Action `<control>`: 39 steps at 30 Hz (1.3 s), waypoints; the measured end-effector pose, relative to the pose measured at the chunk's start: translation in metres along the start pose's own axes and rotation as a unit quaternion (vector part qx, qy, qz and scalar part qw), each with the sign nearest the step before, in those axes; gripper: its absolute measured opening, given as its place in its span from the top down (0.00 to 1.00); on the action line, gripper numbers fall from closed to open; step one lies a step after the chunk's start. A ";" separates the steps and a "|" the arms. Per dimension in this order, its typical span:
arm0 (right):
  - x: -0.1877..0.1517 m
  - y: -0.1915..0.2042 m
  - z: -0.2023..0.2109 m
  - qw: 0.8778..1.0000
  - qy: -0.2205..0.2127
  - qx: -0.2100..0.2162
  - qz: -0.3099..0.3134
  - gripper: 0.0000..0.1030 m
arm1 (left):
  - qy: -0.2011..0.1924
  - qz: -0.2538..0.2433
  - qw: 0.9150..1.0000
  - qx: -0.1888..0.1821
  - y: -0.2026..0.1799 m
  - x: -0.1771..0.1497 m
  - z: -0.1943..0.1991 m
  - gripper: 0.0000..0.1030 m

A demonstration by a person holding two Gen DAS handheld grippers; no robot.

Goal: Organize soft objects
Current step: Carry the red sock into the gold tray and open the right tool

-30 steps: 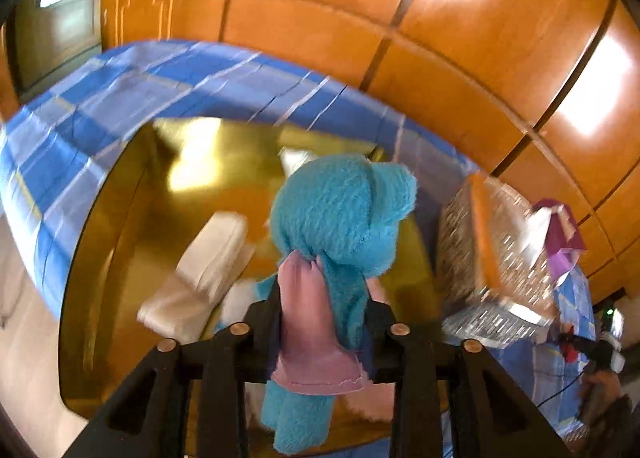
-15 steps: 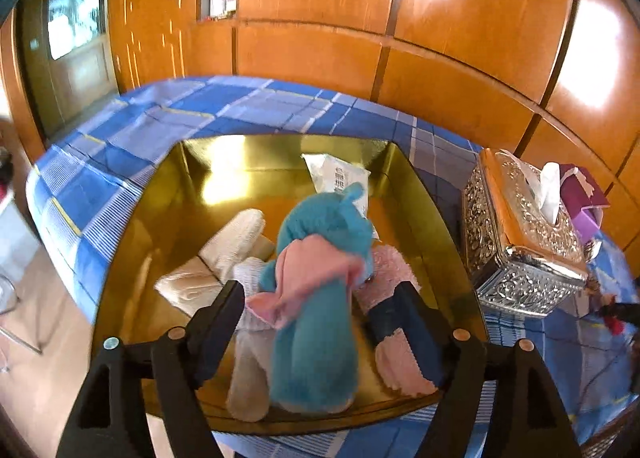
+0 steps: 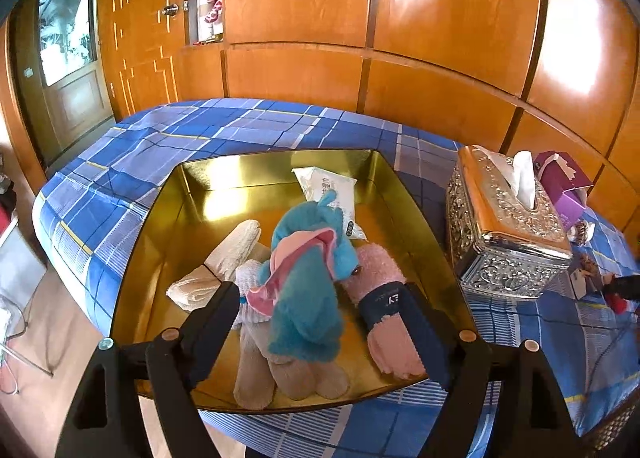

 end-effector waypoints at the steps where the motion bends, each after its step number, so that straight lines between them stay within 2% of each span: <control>1: 0.000 -0.001 0.000 1.000 0.000 0.002 -0.003 0.64 | -0.001 -0.002 1.000 -0.001 -0.001 0.000 0.001 0.21; 9: 0.017 -0.005 0.004 0.999 0.002 0.031 -0.040 0.71 | -0.005 -0.010 1.000 -0.007 -0.004 -0.001 0.005 0.21; 16: 0.036 0.022 0.014 0.999 -0.006 0.035 -0.013 0.75 | -0.003 -0.009 1.000 -0.011 -0.004 -0.002 0.005 0.21; 23: 0.075 0.054 0.049 0.997 -0.046 0.069 0.001 0.76 | -0.006 -0.006 1.000 -0.017 -0.003 0.000 0.007 0.21; 28: 0.110 0.095 0.077 0.994 -0.071 0.072 0.028 0.76 | -0.004 -0.006 1.000 -0.023 -0.003 0.000 0.008 0.21; 32: 0.136 0.145 0.096 0.990 -0.092 0.078 0.068 0.76 | -0.006 -0.006 1.000 -0.028 -0.004 0.001 0.010 0.21; 36: 0.146 0.214 0.112 0.979 -0.109 0.116 0.125 0.76 | -0.007 -0.007 1.000 -0.029 -0.003 0.002 0.011 0.21; 39: 0.138 0.266 0.120 0.967 -0.111 0.152 0.173 0.76 | -0.007 -0.005 1.000 -0.024 0.000 0.003 0.011 0.21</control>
Point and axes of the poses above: each gripper's, at about its wrist camera, not at the fingertips, and z roughly against the way its jaws point, y to its left, x to its top, the point moved 3 cm from there along -z, roughly the way its jaws point, and after that the axes turned 13 degrees about x, right-handed, at the moved point
